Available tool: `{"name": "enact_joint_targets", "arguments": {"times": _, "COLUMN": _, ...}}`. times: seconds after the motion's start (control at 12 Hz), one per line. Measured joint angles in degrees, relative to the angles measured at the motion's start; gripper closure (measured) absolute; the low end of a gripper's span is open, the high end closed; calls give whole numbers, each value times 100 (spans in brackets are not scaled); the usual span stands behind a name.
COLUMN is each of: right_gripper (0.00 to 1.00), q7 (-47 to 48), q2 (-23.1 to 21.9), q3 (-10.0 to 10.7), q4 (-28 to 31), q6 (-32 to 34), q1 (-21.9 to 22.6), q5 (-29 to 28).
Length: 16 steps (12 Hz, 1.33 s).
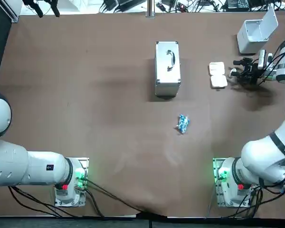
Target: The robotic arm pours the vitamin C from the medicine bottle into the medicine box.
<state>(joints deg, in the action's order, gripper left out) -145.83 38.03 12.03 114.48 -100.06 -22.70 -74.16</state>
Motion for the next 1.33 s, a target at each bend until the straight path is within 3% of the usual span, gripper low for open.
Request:
{"name": "enact_joint_targets", "arguments": {"times": 0.58, "right_gripper": 0, "q7": 1681, "q2": -1261, "q3": 21, "q4": 60, "q6": -279, "q1": 11, "q5": 1337}}
{"name": "enact_joint_targets", "arguments": {"times": 0.67, "right_gripper": 0, "q7": 2207, "q2": -1655, "q3": 17, "q4": 154, "q6": -555, "q1": 122, "q5": 1666}}
{"name": "enact_joint_targets", "arguments": {"times": 0.92, "right_gripper": 0, "q7": 3398, "q2": -2244, "q3": 6, "q4": 329, "q6": -1013, "q1": 500, "q5": 2332}}
{"name": "enact_joint_targets", "arguments": {"times": 1.33, "right_gripper": 0, "q7": 6075, "q2": -2814, "q3": -15, "q4": 347, "q6": -1307, "q1": 1122, "q5": 3729}}
